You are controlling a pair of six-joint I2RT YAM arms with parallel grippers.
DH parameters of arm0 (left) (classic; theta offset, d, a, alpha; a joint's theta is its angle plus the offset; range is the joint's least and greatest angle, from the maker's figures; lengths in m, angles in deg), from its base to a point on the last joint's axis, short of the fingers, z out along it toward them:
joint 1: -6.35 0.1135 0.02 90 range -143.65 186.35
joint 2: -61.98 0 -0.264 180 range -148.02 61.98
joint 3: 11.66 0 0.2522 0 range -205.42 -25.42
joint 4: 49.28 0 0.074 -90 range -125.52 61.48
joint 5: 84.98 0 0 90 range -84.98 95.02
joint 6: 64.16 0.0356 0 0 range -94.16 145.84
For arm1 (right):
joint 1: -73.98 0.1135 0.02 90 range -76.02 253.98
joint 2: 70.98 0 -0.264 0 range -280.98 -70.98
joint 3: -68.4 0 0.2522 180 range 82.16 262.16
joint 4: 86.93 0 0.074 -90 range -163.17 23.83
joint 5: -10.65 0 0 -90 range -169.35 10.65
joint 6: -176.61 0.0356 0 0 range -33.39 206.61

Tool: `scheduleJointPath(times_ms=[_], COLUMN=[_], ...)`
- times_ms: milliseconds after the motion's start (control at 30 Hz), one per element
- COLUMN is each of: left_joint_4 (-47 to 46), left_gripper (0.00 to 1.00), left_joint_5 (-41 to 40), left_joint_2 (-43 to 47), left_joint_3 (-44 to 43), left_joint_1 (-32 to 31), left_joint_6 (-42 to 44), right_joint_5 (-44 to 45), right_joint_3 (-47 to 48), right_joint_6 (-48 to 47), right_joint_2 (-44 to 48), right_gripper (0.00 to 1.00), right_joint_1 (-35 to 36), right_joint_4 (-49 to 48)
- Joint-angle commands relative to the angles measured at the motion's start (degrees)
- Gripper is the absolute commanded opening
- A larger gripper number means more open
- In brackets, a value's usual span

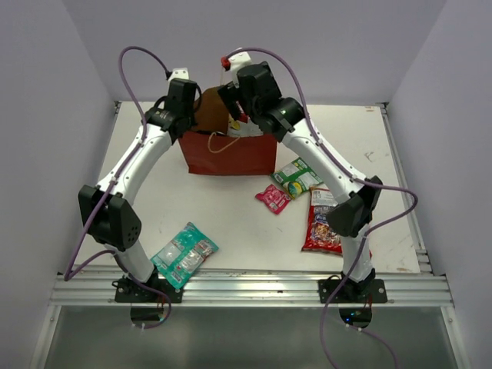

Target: Place the snacks into the paper bag

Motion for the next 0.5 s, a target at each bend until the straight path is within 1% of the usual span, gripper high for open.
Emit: scheduleJointPath(times_ms=[0, 33, 67, 100, 133, 167, 200, 233, 267, 300, 333, 367, 467], left_joint_4=[-1.81, -1.81, -1.90, -1.82, -1.81, -1.81, -1.90, -1.90, -1.82, -1.73, -1.64, -1.55, -1.55], left_gripper=[0.00, 0.00, 0.00, 0.00, 0.00, 0.00, 0.00, 0.00, 0.00, 0.00, 0.00, 0.00, 0.00], left_joint_5=[-2.04, -1.87, -1.69, -1.60, -1.43, -1.43, -1.43, -1.08, -0.73, -0.46, -0.20, 0.24, 1.12], left_joint_2=[-0.75, -0.93, -1.10, -1.19, -1.19, -1.28, -1.28, -1.28, -1.28, -1.28, -1.28, -1.19, -0.93], left_joint_3=[-2.02, -2.02, -2.02, -2.02, -1.93, -1.93, -1.76, -1.67, -1.58, -1.41, -1.32, -1.14, 0.17], left_joint_1=[0.13, 0.13, 0.13, 0.13, 0.13, 0.13, 0.13, 0.13, 0.13, 0.13, 0.13, 0.13, 0.13], left_joint_6=[-2.24, -2.42, -2.59, -2.68, -2.77, -2.68, -2.68, -2.77, -2.60, -2.60, -2.51, -2.42, -2.16], right_joint_5=[12.71, 14.83, 16.24, 17.73, 17.05, 16.26, 14.17, 12.93, 11.26, 9.16, 8.35, 7.91, 5.63], right_joint_3=[-3.09, -4.93, -9.82, -12.92, -16.69, -24.91, -29.17, -33.30, -40.91, -44.38, -47.37, -51.93, -58.72], right_joint_6=[1.12, 2.34, 6.53, 9.36, 16.26, 19.55, 23.06, 29.27, 31.77, 34.32, 38.52, 40.39, 47.15], right_joint_2=[10.32, 12.07, 15.13, 17.17, 19.01, 22.69, 24.29, 25.70, 28.41, 29.31, 30.18, 31.06, 30.55], right_gripper=[0.99, 0.99, 0.99, 0.99, 0.99, 0.99, 0.99, 0.99, 0.97, 0.97, 0.97, 0.96, 0.96], right_joint_1=[-0.29, -0.38, -0.47, -0.47, -0.47, -0.47, -0.47, -0.47, -0.38, -0.30, -0.29, -0.12, 0.23], right_joint_4=[2.26, 4.18, 9.51, 12.35, 17.34, 19.39, 21.15, 23.60, 24.15, 24.59, 25.12, 25.56, 27.84])
